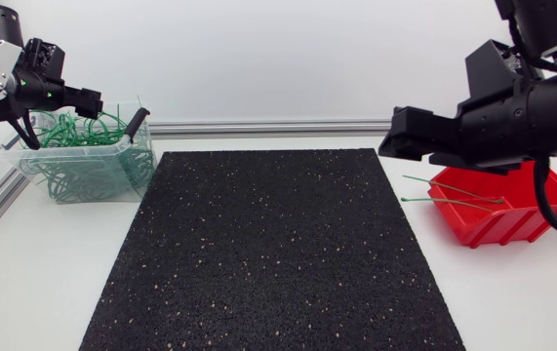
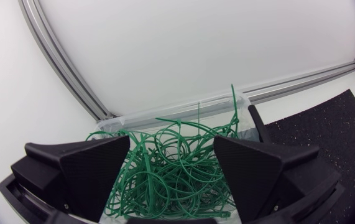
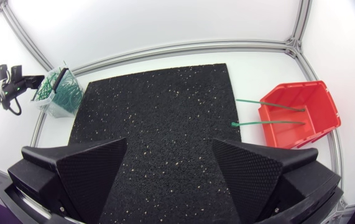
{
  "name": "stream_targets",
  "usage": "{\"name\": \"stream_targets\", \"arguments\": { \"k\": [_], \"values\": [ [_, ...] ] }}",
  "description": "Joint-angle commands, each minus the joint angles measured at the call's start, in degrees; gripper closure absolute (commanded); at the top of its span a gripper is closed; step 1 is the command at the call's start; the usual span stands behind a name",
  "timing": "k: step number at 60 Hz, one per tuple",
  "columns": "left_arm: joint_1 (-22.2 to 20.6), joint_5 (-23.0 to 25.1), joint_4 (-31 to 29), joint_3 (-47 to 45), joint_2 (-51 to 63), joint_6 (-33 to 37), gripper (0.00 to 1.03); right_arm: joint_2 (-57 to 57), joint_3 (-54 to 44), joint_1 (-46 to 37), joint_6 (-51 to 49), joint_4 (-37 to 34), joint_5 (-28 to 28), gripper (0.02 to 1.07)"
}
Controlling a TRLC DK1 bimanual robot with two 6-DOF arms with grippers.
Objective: Take a green cable tie from the red box, thread the tail through the head to close it, then place it in the transparent bin on the left.
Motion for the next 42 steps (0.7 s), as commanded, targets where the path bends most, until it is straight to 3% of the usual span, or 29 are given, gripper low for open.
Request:
{"name": "stream_targets", "arguments": {
  "k": [1, 23, 42],
  "values": [
    [-1.0, -0.1, 1.4, -4.3, -6.5, 0.6, 0.03, -2.2, -2.1, -2.0, -2.3, -0.2, 1.0, 0.07],
    [-4.1, 0.0, 3.0, -21.4, -23.2, -0.1, 0.03, -15.0, -15.0, -17.0, -13.5, 9.6, 3.1, 0.07],
    [-7.5, 0.0, 5.3, -35.5, -37.9, -0.3, 0.03, -29.7, -27.7, -24.1, -20.6, 17.0, 3.2, 0.07]
  ]
}}
